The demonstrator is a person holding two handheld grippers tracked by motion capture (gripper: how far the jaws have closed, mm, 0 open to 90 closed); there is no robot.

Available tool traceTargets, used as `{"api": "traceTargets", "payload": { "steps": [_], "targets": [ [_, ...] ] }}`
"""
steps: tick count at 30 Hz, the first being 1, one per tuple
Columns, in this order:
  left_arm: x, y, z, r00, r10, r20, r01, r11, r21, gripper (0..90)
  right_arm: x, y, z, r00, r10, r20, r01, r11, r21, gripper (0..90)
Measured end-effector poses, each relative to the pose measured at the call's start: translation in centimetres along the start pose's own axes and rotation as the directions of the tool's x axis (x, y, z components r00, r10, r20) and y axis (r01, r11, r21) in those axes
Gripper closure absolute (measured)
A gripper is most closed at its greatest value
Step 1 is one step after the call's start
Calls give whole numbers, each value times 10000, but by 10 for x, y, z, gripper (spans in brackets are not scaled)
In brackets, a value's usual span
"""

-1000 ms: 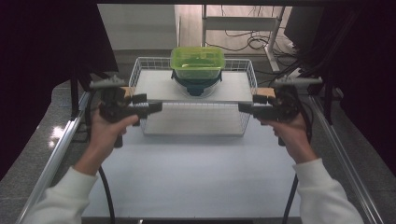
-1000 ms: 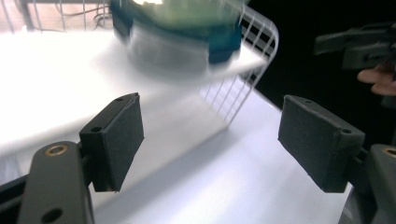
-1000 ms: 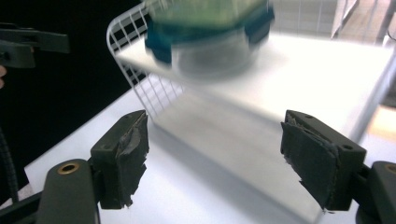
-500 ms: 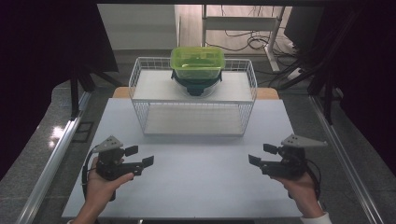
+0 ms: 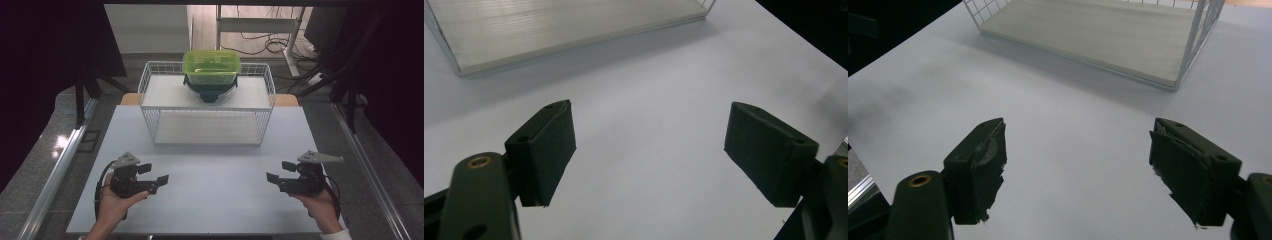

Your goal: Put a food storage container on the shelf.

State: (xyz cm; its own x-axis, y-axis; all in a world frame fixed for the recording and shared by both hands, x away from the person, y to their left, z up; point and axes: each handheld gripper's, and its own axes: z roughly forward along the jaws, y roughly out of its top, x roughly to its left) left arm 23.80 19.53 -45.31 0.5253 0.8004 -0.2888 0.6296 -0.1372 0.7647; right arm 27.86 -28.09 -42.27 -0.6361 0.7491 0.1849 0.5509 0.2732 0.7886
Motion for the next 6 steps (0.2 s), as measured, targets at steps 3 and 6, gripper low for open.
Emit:
{"api": "traceTargets", "payload": {
  "steps": [3, 6],
  "targets": [
    [0, 1, 0, 10000, -36, 15, 36, 10000, -28, 197, 0, 0, -1, 10000, 19, -45, -19, 10000, -55, 212],
    [1, 2, 1, 9999, -149, -5, 149, 9999, -29, 193, -1, 2, -1, 9999, 64, -142, -66, 9999, -140, 201]
  ]
}}
